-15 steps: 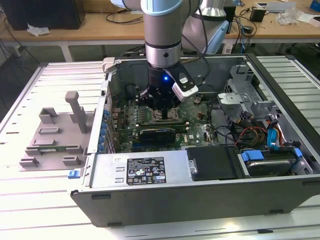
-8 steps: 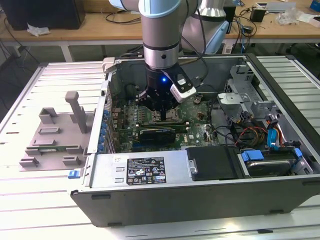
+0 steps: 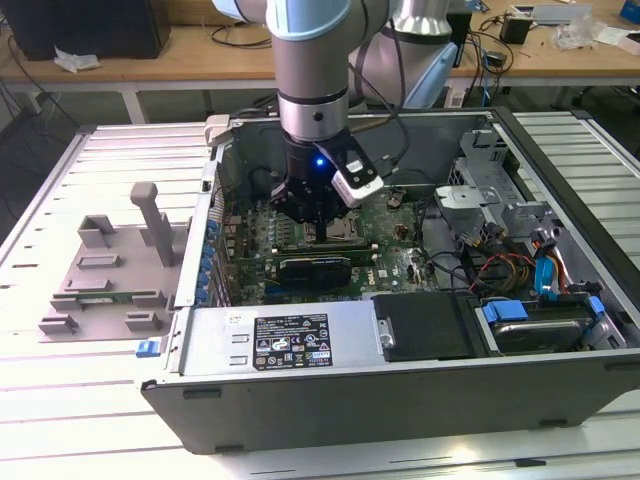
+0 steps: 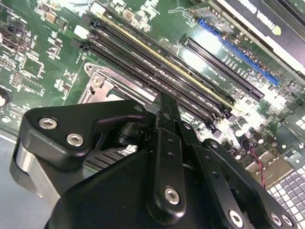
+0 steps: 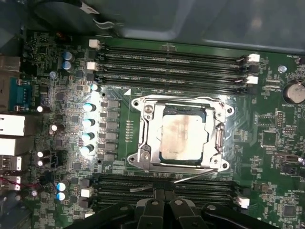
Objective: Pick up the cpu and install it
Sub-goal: 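Install the second cpu locking lever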
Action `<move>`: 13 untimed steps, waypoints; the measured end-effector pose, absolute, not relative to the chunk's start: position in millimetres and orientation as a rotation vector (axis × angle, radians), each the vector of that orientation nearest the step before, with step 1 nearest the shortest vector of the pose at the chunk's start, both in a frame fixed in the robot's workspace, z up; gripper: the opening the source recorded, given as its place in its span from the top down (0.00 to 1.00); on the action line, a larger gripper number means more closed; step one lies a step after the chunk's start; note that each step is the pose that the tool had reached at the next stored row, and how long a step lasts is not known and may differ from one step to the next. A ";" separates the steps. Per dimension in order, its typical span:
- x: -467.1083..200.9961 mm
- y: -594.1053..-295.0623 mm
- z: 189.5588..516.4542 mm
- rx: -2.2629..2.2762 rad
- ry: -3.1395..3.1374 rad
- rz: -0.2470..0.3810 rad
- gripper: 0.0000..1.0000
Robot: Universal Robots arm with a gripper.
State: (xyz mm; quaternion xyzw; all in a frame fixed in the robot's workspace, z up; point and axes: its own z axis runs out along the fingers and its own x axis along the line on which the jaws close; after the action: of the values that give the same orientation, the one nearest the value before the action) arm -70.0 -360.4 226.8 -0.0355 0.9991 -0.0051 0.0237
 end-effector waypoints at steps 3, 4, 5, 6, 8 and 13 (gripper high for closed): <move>-72.7 -360.5 223.0 -0.109 3.090 -0.001 0.89; -73.3 -360.5 222.5 -0.109 3.089 0.007 0.89; -73.6 -361.2 221.8 -0.109 3.088 0.029 0.89; -73.7 -362.1 221.6 -0.108 3.087 0.056 0.89; -74.2 -363.2 221.3 -0.107 3.084 0.105 0.89; -77.0 -367.2 220.7 -0.106 3.083 0.128 0.89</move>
State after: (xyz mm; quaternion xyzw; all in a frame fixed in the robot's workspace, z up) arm -77.0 -367.2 220.7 -0.0343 0.9982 0.0414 0.0272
